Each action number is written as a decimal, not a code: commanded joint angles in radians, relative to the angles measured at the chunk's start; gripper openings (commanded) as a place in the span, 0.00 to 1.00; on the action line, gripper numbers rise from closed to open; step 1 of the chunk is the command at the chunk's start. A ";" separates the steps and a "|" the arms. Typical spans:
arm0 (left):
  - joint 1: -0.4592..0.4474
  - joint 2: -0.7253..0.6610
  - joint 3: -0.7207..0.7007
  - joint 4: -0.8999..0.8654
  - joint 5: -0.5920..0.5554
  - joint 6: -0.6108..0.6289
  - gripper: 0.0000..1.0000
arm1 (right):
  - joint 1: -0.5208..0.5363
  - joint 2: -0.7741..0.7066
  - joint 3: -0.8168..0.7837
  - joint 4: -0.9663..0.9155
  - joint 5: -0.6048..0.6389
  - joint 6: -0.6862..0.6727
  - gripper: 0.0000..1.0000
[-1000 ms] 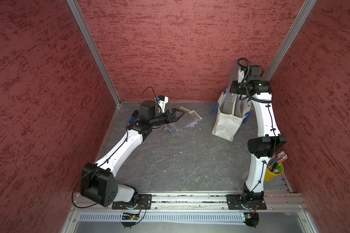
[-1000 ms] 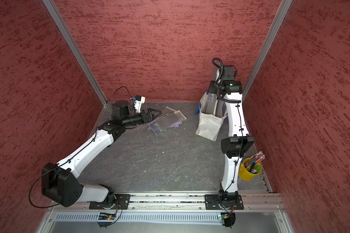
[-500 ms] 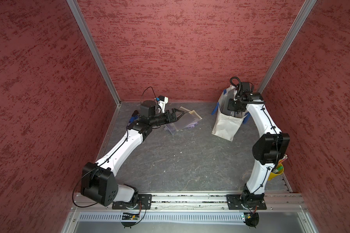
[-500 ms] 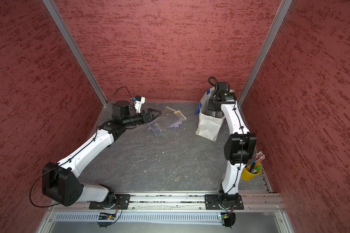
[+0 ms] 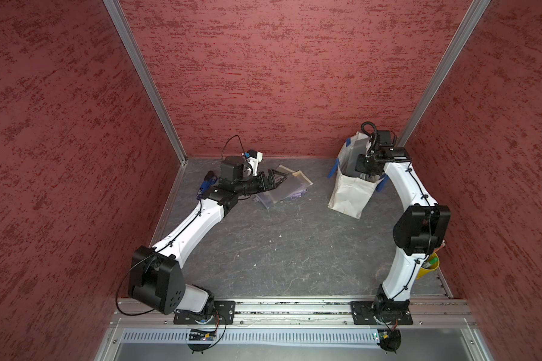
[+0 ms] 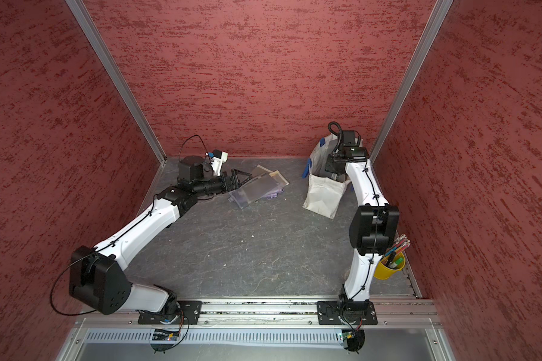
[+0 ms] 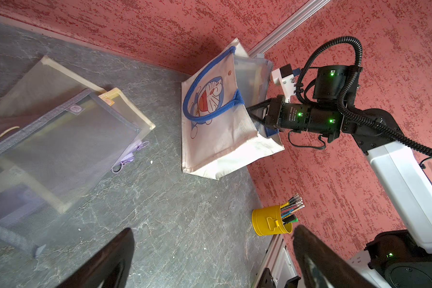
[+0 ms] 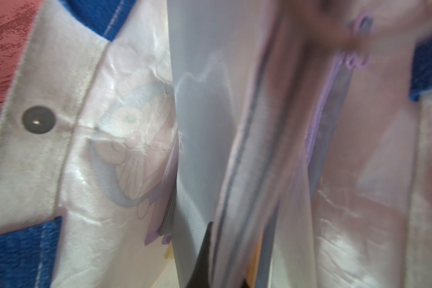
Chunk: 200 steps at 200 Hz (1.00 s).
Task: Put the pencil pouch into the canvas bag
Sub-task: Place the pencil pouch in the canvas bag, then move the pencil pouches to the center of the board.
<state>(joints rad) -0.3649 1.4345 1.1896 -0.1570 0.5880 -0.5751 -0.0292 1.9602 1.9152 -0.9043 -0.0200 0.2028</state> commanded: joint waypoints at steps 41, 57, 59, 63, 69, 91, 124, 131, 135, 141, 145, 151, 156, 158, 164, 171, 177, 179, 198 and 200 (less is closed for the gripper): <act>-0.003 -0.004 -0.021 0.034 -0.033 0.027 0.99 | -0.014 0.003 0.023 -0.003 -0.018 -0.010 0.16; 0.002 0.001 -0.025 0.039 -0.034 0.031 0.99 | -0.014 -0.023 0.043 -0.007 -0.022 -0.015 0.28; 0.003 0.002 -0.025 0.039 -0.035 0.031 1.00 | -0.015 -0.025 0.047 -0.010 -0.022 -0.014 0.30; 0.006 0.005 -0.025 0.039 -0.036 0.035 1.00 | -0.014 -0.031 0.056 -0.015 -0.020 -0.014 0.33; 0.011 0.012 -0.024 0.036 -0.037 0.037 1.00 | -0.015 -0.039 0.070 -0.023 -0.021 -0.017 0.36; 0.021 0.060 0.017 -0.025 -0.066 0.072 1.00 | -0.014 -0.061 0.135 -0.075 0.007 -0.022 0.47; 0.039 0.253 0.180 -0.164 -0.107 0.109 1.00 | -0.005 -0.075 0.242 -0.167 0.046 -0.028 0.53; 0.044 0.314 0.231 -0.195 -0.107 0.106 1.00 | 0.004 -0.085 0.247 -0.174 0.052 -0.030 0.55; 0.044 0.347 0.256 -0.203 -0.111 0.107 1.00 | 0.008 -0.091 0.247 -0.174 0.055 -0.032 0.56; 0.043 0.396 0.289 -0.201 -0.118 0.113 1.00 | 0.018 -0.105 0.245 -0.174 0.055 -0.033 0.57; 0.042 0.426 0.311 -0.198 -0.127 0.115 1.00 | 0.026 -0.114 0.242 -0.174 0.054 -0.037 0.58; 0.042 0.469 0.349 -0.195 -0.137 0.116 1.00 | 0.036 -0.126 0.233 -0.171 0.055 -0.039 0.60; 0.043 0.510 0.384 -0.195 -0.143 0.118 1.00 | 0.045 -0.138 0.226 -0.171 0.054 -0.039 0.61; 0.043 0.525 0.398 -0.196 -0.142 0.118 1.00 | 0.050 -0.142 0.224 -0.169 0.052 -0.040 0.62; 0.044 0.574 0.443 -0.200 -0.145 0.118 1.00 | 0.063 -0.157 0.211 -0.161 0.038 -0.041 0.62; 0.044 0.625 0.495 -0.205 -0.152 0.117 1.00 | 0.087 -0.183 0.180 -0.143 0.022 -0.044 0.65; 0.044 0.670 0.540 -0.212 -0.156 0.117 1.00 | 0.107 -0.203 0.155 -0.128 0.019 -0.047 0.66; 0.044 0.683 0.555 -0.216 -0.156 0.117 1.00 | 0.113 -0.209 0.147 -0.123 0.016 -0.049 0.66; 0.043 0.806 0.695 -0.263 -0.162 0.119 1.00 | 0.177 -0.270 0.065 -0.075 -0.004 -0.049 0.69; 0.044 0.818 0.708 -0.268 -0.165 0.119 1.00 | 0.183 -0.277 0.056 -0.070 -0.007 -0.047 0.69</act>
<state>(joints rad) -0.3225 2.1506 1.7550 -0.3531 0.4465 -0.4789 0.0826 1.7496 2.0510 -1.0172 0.0006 0.1665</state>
